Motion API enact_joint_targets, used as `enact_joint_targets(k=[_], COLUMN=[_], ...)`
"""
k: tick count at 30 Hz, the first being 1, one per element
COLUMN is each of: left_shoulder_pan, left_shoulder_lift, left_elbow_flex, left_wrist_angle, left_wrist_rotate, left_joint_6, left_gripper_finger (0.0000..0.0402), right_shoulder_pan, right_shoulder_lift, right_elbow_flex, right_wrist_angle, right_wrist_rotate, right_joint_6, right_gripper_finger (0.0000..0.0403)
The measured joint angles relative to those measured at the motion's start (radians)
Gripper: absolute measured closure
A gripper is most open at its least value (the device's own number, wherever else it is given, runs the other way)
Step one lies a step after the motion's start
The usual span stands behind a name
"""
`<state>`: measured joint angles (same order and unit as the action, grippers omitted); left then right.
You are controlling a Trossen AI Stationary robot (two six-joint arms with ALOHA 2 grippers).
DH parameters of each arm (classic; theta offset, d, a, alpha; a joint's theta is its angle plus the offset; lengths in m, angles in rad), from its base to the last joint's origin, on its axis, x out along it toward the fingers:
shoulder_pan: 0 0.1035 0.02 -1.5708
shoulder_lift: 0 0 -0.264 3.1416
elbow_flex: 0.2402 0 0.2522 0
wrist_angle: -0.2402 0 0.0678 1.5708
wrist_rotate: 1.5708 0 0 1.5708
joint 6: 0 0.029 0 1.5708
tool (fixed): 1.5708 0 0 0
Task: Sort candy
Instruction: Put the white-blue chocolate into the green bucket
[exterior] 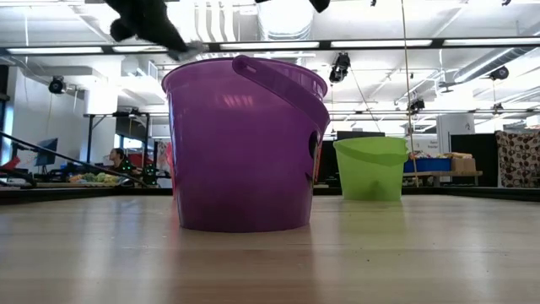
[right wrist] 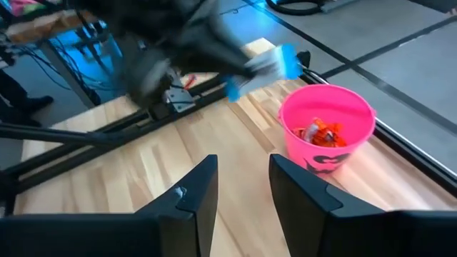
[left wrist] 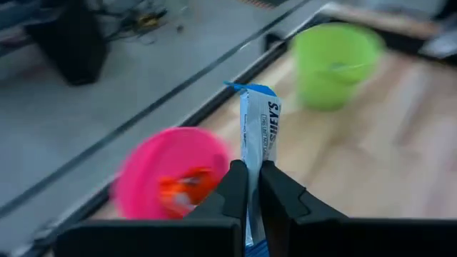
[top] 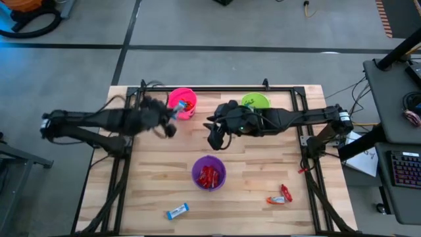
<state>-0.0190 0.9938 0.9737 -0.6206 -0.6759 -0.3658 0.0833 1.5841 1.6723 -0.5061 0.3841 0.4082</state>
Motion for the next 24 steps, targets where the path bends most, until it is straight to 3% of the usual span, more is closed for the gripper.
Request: enact_joint_targets(k=[3, 8, 11, 15, 19, 21, 24], left_shoulder_pan=[0.182, 0.473, 0.578, 0.646, 0.648, 0.64, 0.616], left_shoulder_lift=[0.019, 0.092, 0.147, 0.205, 0.223, 0.217, 0.189], left_elbow_flex=[-0.002, -0.039, -0.047, -0.041, -0.026, -0.02, -0.005], left_wrist_angle=[0.002, 0.088, 0.146, 0.175, 0.179, 0.215, 0.321], left_wrist_rotate=[0.104, 0.415, 0.487, 0.547, 0.598, 0.704, 1.001], left_joint_6=[0.116, 0.245, 0.283, 0.324, 0.332, 0.336, 0.369], left_gripper_finger=[0.04, 0.04, 0.04, 0.04, 0.04, 0.04, 0.04], right_shoulder_pan=[-0.01, -0.025, -0.031, -0.032, -0.047, -0.068, -0.111], right_shoulder_lift=[0.0, 0.0, 0.0, 0.0, 0.0, 0.0, 0.0], right_elbow_flex=[0.009, 0.01, 0.01, 0.01, 0.01, 0.01, 0.01], right_wrist_angle=[-0.031, -0.054, -0.084, -0.136, -0.152, -0.144, -0.095], right_wrist_rotate=[0.0, 0.001, 0.001, 0.001, 0.008, 0.008, -0.017], right_joint_6=[-0.006, -0.017, -0.017, -0.016, -0.017, -0.035, -0.097], right_gripper_finger=[0.0289, 0.0296, 0.03, 0.0304, 0.0305, 0.0303, 0.0296])
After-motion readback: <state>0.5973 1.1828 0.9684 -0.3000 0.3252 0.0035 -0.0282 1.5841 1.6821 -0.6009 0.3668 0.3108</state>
